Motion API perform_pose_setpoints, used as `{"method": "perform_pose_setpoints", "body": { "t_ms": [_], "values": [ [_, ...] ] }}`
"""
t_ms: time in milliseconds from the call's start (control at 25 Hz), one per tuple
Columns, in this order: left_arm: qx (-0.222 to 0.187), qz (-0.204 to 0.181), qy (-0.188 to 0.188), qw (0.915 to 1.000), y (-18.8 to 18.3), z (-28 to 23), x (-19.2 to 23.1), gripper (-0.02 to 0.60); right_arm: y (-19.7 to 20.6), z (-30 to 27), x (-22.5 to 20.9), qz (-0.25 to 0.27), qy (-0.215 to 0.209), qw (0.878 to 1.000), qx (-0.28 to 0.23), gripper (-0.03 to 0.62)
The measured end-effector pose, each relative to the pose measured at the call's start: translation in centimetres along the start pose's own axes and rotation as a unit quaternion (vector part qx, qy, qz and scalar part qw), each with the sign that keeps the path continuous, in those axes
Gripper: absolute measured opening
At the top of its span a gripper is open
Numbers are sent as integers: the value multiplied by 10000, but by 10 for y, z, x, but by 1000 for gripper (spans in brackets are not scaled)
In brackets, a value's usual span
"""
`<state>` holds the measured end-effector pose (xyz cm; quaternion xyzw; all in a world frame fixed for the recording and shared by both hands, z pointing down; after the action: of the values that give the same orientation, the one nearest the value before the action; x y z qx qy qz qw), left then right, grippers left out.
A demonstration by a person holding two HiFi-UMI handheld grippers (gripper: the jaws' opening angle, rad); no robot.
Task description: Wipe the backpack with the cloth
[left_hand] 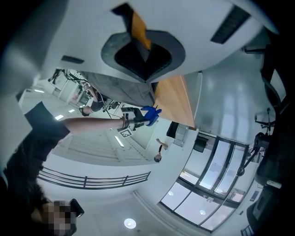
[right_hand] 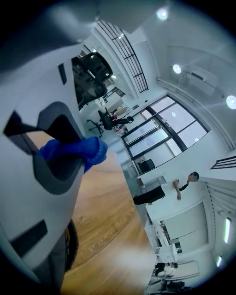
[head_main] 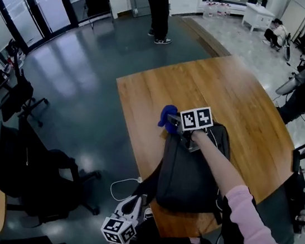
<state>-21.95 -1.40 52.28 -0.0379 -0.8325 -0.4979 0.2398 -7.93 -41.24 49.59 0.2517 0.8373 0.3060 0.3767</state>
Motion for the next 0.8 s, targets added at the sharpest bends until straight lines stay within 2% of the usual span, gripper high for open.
{"method": "perform_pose_setpoints", "body": {
  "t_ms": [240,480,640,800],
  "values": [
    [16,52,-137,9999,-3,-5,16,-2,4,32,-52,-155,563,9983,1,54],
    [-2,-14,-28,10000,-8,-16,6,-2,10,93,-104,-422,1188,9917,-269,55],
    [78,-102,42,9999,-7,-23,-8,-2,23,140,-134,-602,1419,9870,-446,54],
    [124,-143,42,9998,-4,-25,-21,-2,45,188,-161,-1017,1541,9798,-766,54]
  ]
}}
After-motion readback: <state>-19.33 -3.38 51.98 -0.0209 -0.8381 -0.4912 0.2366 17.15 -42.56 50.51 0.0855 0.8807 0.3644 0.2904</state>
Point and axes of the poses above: the fingertips, and each gripper's own axes: z backward along the fingers, x to its left, y out of its underside, the point moved 9 cm from there along z, backward along the fingers
